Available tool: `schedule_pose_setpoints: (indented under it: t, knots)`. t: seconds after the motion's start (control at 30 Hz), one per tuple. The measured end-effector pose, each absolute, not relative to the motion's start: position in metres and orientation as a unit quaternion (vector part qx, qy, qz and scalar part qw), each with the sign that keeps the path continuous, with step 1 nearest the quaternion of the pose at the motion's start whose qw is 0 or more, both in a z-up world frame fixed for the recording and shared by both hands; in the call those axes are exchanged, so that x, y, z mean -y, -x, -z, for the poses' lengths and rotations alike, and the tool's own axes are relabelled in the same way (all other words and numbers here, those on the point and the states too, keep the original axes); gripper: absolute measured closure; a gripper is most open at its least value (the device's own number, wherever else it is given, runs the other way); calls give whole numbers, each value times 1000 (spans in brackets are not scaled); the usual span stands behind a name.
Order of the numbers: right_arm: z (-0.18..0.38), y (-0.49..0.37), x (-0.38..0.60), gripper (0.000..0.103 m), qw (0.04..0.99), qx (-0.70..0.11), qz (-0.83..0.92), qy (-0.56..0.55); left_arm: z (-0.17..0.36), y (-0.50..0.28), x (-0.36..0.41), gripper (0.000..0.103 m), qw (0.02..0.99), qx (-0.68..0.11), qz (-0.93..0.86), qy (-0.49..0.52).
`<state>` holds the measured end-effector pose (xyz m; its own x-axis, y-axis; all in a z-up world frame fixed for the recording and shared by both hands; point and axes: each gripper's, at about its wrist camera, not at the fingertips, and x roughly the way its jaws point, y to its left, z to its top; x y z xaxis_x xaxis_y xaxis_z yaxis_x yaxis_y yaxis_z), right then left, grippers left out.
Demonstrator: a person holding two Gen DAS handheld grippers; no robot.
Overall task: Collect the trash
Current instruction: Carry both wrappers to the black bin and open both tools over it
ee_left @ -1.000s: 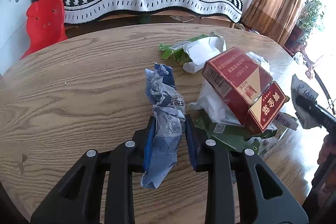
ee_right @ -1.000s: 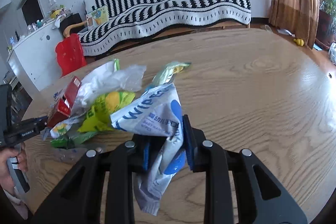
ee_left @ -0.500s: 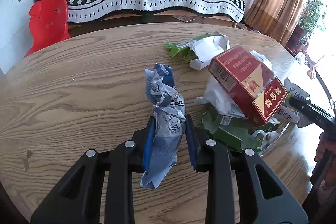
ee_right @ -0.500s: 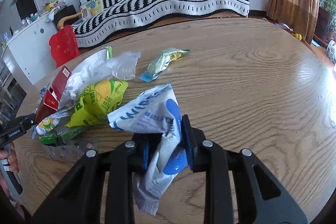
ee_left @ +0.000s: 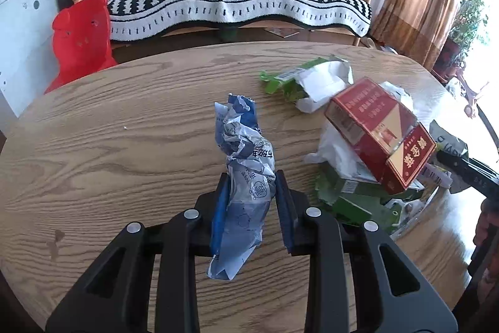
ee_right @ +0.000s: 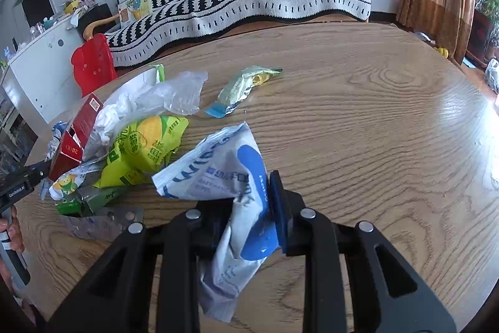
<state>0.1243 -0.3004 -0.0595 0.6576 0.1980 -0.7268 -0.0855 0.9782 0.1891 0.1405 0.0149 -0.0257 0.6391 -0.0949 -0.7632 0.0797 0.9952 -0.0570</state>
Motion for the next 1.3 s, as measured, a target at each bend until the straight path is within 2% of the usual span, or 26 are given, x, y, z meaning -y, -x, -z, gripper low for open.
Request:
schedule_pose_setpoints:
  t: [0.27, 0.37, 0.57, 0.7, 0.87, 1.0, 1.13, 1.2, 1.23, 1.3]
  knots:
    - [47, -107, 280, 80, 919, -377, -93, -66, -16, -113, -27, 75, 928, -370, 37, 32]
    - [15, -76, 294, 80, 931, -333, -99, -108, -40, -77, -10, 75, 941, -332, 57, 32]
    - [-39, 18, 378, 80, 955, -262, -69, -121, -87, -16, 78, 75, 943, -283, 175, 25]
    - [-43, 82, 463, 80, 954, -255, -24, -153, -96, 15, 175, 75, 912, -294, 285, 19]
    - [-12, 151, 559, 80, 939, -263, 50, -214, -53, 46, 305, 75, 817, -386, 424, 53]
    - [43, 178, 601, 79, 905, -302, 62, -292, 15, 78, 393, 75, 771, -454, 446, -25]
    - [114, 185, 610, 79, 865, -369, 58, -334, 86, 87, 420, 75, 741, -516, 427, -54]
    - [146, 186, 600, 79, 846, -398, 45, -351, 117, 80, 411, 76, 723, -559, 406, -29]
    - [155, 184, 597, 79, 842, -406, 42, -353, 122, 77, 408, 76, 713, -579, 395, -17]
    - [167, 183, 593, 79, 835, -414, 41, -360, 117, 73, 404, 76, 729, -561, 393, -19]
